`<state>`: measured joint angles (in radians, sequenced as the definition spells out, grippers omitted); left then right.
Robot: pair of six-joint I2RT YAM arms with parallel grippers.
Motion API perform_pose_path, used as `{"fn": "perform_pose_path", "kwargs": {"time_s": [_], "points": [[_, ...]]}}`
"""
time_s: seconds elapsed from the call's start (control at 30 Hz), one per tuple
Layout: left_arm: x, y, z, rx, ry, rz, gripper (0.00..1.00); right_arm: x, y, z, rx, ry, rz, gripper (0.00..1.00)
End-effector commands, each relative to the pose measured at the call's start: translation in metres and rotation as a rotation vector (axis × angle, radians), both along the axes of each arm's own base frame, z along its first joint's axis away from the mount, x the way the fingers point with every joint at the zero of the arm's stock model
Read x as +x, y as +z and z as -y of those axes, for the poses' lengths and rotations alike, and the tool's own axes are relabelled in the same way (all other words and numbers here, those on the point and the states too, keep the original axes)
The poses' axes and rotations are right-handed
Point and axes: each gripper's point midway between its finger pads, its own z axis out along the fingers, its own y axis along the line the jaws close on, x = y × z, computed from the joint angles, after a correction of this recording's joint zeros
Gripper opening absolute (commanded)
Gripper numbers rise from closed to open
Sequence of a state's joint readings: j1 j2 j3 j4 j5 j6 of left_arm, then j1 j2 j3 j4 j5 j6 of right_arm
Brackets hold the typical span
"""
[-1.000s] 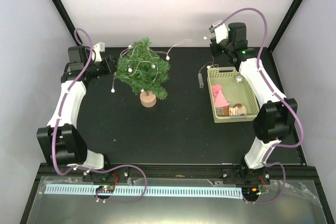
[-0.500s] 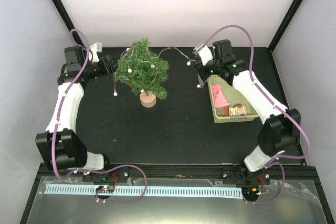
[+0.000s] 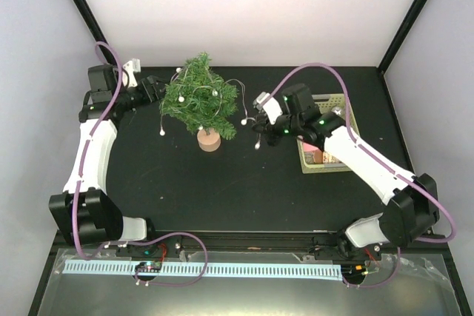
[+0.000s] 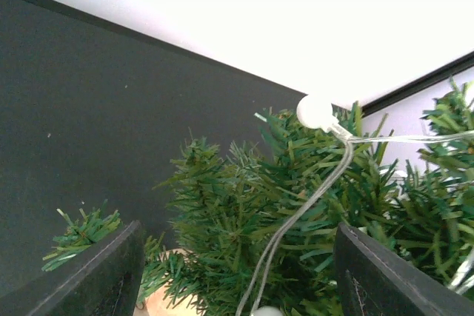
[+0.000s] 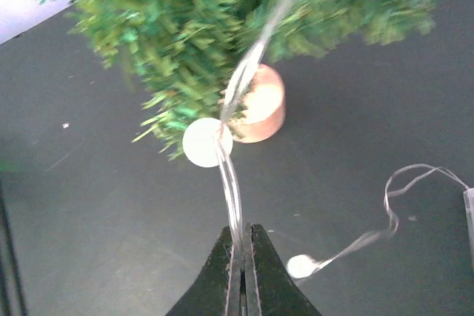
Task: Decorate the small christmas tree
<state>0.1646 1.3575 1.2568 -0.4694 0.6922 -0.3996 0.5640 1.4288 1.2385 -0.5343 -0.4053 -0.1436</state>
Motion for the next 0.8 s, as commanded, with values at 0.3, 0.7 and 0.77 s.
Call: {"fn": "perform_pose_path", "kwargs": {"time_s": [0.3, 0.7, 0.77], "points": [[0.004, 0.032, -0.021, -0.006, 0.151, 0.078, 0.73, -0.050, 0.029, -0.058, 0.342, 0.119, -0.058, 0.01], [-0.006, 0.036, -0.044, 0.046, 0.292, 0.130, 0.76, -0.065, 0.030, -0.100, 0.487, 0.068, -0.101, 0.01], [-0.010, 0.036, -0.050, 0.074, 0.328, 0.141, 0.77, -0.064, 0.026, -0.107, 0.496, 0.041, -0.104, 0.01]]}}
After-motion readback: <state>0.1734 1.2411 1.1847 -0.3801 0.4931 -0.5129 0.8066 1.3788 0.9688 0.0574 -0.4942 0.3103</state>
